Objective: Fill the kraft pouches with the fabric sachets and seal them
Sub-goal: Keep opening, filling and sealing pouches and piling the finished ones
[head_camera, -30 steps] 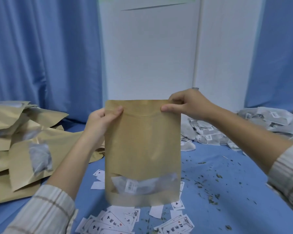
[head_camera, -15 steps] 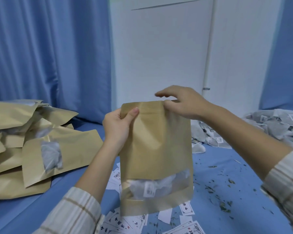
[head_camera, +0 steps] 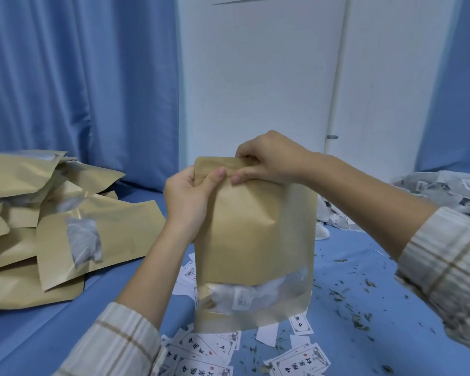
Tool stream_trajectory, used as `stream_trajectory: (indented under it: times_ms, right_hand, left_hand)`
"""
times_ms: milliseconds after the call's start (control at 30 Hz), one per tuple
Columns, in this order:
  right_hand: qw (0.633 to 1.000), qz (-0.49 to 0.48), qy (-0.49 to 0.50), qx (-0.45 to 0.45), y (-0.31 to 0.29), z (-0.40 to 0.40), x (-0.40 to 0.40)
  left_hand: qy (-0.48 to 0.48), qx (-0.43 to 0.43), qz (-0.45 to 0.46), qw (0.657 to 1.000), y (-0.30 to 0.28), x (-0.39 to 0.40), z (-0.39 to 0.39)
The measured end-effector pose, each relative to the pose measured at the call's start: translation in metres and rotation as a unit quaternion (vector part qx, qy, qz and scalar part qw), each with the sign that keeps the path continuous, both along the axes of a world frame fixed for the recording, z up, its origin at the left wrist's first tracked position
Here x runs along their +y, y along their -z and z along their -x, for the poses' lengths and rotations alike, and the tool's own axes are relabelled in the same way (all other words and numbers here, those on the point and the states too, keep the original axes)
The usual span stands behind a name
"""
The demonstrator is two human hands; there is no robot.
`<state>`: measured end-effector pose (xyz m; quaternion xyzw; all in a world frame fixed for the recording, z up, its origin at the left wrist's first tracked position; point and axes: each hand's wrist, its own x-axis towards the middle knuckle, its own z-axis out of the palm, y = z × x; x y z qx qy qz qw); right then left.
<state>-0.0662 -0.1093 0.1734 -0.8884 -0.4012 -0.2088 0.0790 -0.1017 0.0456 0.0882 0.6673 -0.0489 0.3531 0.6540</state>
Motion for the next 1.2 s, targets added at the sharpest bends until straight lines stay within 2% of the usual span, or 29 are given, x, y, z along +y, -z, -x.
stream_trajectory:
  times_ms: [67, 167, 300, 500, 633, 767, 967, 1067, 1133, 1200]
  right_hand:
    - [1.0, 0.027, -0.006, -0.006, -0.004, 0.002, 0.0]
    - [0.999, 0.014, -0.01, -0.028, -0.008, 0.004, 0.001]
    - [0.989, 0.054, 0.049, -0.126, -0.007, 0.004, -0.005]
    - [0.982, -0.002, 0.046, -0.183, 0.007, -0.001, -0.02]
    - [0.986, 0.018, 0.074, -0.147, 0.002, -0.005, -0.029]
    - [0.993, -0.03, 0.088, -0.073, 0.015, -0.013, -0.04]
    - [0.987, -0.012, 0.129, -0.091, 0.021, -0.011, -0.04]
    - [0.974, -0.063, 0.12, -0.18, 0.037, -0.007, -0.007]
    - [0.957, -0.06, 0.138, -0.247, 0.044, -0.007, 0.013]
    - [0.956, -0.044, 0.14, -0.252, 0.046, -0.01, 0.021]
  left_hand:
    - [-0.029, -0.023, -0.009, 0.999, -0.001, -0.002, 0.002]
    - [-0.064, -0.047, -0.019, 0.997, -0.001, -0.007, 0.005]
    - [-0.06, -0.057, 0.001, 0.997, -0.004, -0.004, 0.005]
    - [-0.044, -0.059, 0.014, 0.997, -0.01, 0.001, 0.005]
    - [-0.032, -0.048, 0.026, 0.998, -0.009, 0.004, 0.001]
    - [-0.02, -0.036, 0.021, 0.999, -0.003, 0.01, 0.0]
    - [-0.025, -0.026, 0.012, 0.999, 0.008, 0.001, 0.002]
    - [-0.004, -0.025, 0.016, 1.0, 0.01, -0.013, 0.0]
    - [-0.007, -0.016, 0.023, 1.0, 0.011, -0.018, -0.003]
    - [-0.018, -0.005, 0.019, 1.0, 0.017, -0.015, -0.006]
